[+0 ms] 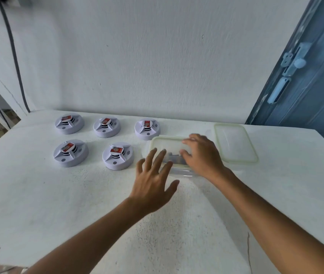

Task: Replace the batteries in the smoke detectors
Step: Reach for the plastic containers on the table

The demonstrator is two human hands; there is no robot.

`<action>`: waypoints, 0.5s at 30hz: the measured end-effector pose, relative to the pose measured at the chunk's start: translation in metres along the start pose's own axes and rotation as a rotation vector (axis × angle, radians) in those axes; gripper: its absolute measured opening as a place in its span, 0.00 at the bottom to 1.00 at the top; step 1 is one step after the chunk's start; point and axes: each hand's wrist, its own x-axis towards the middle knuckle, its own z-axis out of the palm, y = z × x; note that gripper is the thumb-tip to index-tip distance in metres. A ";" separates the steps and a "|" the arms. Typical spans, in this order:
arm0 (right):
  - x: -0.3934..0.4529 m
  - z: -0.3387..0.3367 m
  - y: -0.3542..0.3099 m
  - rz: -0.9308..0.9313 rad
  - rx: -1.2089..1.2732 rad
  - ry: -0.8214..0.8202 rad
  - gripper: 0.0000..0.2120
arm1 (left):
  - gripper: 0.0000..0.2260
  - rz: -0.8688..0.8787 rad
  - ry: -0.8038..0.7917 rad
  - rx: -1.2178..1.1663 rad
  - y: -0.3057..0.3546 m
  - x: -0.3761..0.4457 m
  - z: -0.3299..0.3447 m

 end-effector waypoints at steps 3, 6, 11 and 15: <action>-0.010 0.009 0.001 -0.036 -0.071 -0.028 0.22 | 0.32 -0.199 -0.204 -0.033 0.007 -0.006 -0.004; -0.019 0.014 -0.006 0.007 -0.186 -0.010 0.25 | 0.30 -0.301 -0.302 -0.143 0.004 -0.003 -0.013; -0.045 0.015 -0.023 -0.016 -0.312 0.117 0.23 | 0.26 -0.401 -0.344 -0.352 -0.013 0.019 -0.018; -0.064 0.019 -0.026 -0.116 -0.213 0.239 0.18 | 0.26 -0.351 -0.420 -0.484 -0.021 0.045 -0.026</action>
